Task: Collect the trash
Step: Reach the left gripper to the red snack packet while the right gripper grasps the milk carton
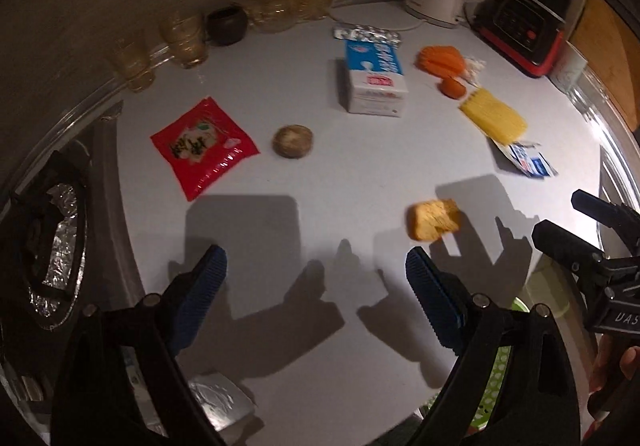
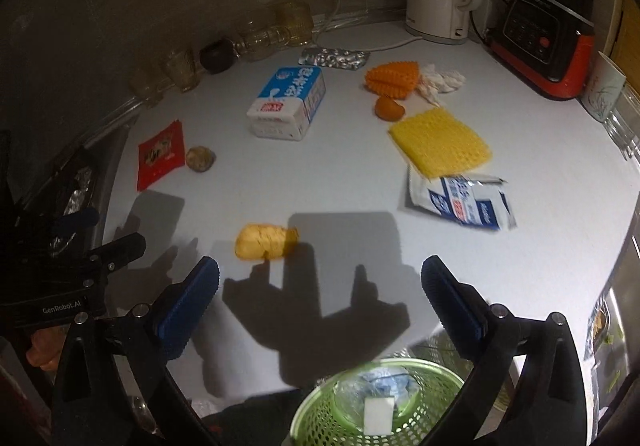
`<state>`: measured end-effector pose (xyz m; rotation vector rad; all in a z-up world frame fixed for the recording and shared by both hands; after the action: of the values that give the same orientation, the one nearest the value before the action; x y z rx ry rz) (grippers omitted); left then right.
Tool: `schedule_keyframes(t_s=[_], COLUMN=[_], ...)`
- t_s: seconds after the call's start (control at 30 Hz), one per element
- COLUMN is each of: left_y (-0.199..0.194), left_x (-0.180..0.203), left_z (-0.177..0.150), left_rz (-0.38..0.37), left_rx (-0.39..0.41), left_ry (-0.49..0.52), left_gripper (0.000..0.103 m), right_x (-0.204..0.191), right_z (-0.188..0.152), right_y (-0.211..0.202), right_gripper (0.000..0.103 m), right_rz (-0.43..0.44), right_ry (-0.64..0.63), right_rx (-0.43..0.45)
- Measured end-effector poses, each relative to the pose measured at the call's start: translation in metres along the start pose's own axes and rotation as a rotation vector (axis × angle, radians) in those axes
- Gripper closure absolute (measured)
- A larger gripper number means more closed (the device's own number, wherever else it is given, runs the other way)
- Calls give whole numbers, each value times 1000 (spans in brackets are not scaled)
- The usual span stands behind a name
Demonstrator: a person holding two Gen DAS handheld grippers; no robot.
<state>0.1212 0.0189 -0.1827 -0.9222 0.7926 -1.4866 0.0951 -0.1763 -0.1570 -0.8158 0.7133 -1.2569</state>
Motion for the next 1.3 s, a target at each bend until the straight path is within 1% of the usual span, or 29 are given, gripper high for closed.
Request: schedule_keyframes(t_s=[0.07,0.23,0.37,0.43,0.53,0.67,0.77,0.9,1.0,1.03,1.07,1.1,1.13,1.2,1.3], left_y=[9,32,51,61,74,84,89,93,94,94,94,95,95,96,97], left_x=[-17,-48,-72,-83,-96,-106,-108,-106,-103,-102,-101,-101,-100,-100,-100], left_z=[21,60,81,89,96,100,101,101,101,100,100,100,101,101,102], left_rz=[14,29,34,36,34,31,35,32,38,41,45,48,49,52,66], left_rx=[2,3,-17,-29,-49,-64,-71,-81,-81,-80,-81,-81,-83,-85,-89], left_ry=[-38,-104,-155,-181,-214,-238,-253,-269,-264,-263,-264,-266,-270,-277,-291], left_gripper=[16,16,16,16,16,16,16,16,16,16,16,16,16,16,16], right_x=[-8,-26,-35,-38,-38,-31,-28,-27,-25,-24,-23,-23,-22,-20,-18], right_z=[26,79,109,119,130,139,144,146,147,147,148,148,147,147,148], right_y=[19,65,99,114,132,149,162,180,189,190,191,193,195,194,192], right_gripper=[3,3,3,3,3,3,3,3,3,5,9,24,33,33,37], right_rz=[4,-9,-16,-26,-38,-80,-91,-121,-130,-130,-134,-133,-119,-106,-98], right_ry=[3,-6,-19,-23,-13,20,51,54,64,64,63,61,64,65,57], right_rx=[-6,-26,-49,-64,-83,-105,-127,-164,-174,-172,-168,-172,-180,-175,-171])
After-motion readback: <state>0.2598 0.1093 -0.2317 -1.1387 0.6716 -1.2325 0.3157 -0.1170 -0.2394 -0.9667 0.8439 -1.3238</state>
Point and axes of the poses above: each gripper's, at about its wrist camera, not at the fingertips, and y roughly the way its jaws point, x to its right, z to its top, the point moved 5 cm from there along y, roughly the way its jaws point, and after that the axes turned 11 degrees about -y, right-handed, at the moved point
